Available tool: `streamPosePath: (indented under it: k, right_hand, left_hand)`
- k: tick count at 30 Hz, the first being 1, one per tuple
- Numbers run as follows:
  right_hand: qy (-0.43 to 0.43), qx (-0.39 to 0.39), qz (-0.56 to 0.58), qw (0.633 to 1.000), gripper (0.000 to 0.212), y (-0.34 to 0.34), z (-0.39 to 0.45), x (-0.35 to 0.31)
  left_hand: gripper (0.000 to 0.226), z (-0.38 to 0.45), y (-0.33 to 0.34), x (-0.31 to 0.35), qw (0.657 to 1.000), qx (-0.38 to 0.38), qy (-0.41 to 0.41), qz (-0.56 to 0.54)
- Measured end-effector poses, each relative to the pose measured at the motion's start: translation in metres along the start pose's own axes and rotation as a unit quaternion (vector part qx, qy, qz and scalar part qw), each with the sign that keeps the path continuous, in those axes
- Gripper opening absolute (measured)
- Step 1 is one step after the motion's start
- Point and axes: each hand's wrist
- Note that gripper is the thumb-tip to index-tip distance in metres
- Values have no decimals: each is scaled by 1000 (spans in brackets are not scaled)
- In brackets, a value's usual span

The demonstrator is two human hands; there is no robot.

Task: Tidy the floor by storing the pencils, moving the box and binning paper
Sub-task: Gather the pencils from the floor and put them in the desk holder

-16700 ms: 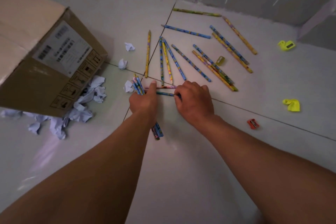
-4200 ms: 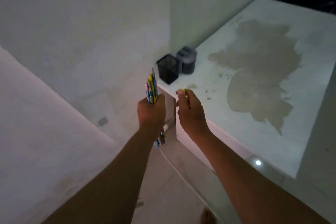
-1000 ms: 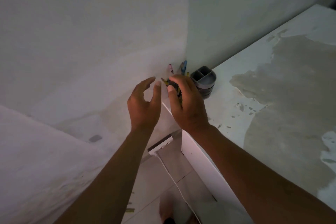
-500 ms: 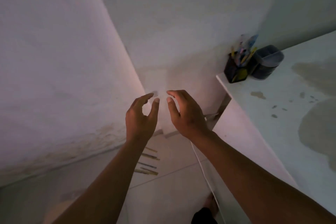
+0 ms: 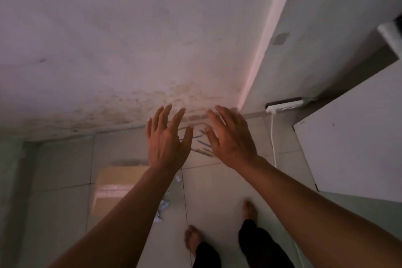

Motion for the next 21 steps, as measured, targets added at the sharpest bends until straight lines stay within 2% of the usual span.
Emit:
streamPosePath:
  k: [3,7,13,21]
  right_hand:
    - [23,-33,-16,999,47,40,-9,0]
    - [30,-59,-32,997,46,111,-10,18]
    - [23,-87,-52,995,43,244,-5,71]
    - [30,-74,-18,997,35,462,-3,161]
  left_hand:
    - [55,-15,26,-28,1000,-19,-17,-8]
    - [53,-27,94,-63,997,-54,-39,-31]
    - [50,-43,229,-116,996,-43,-52,-56]
    - [52,-79,445,-196,989,-37,-97,-102]
Point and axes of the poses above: each hand's wrist, its own z-axis towards the middle knuckle, its own y-axis out of the palm, x = y × z, and after that the axes turned 12 degrees about y, right-handed
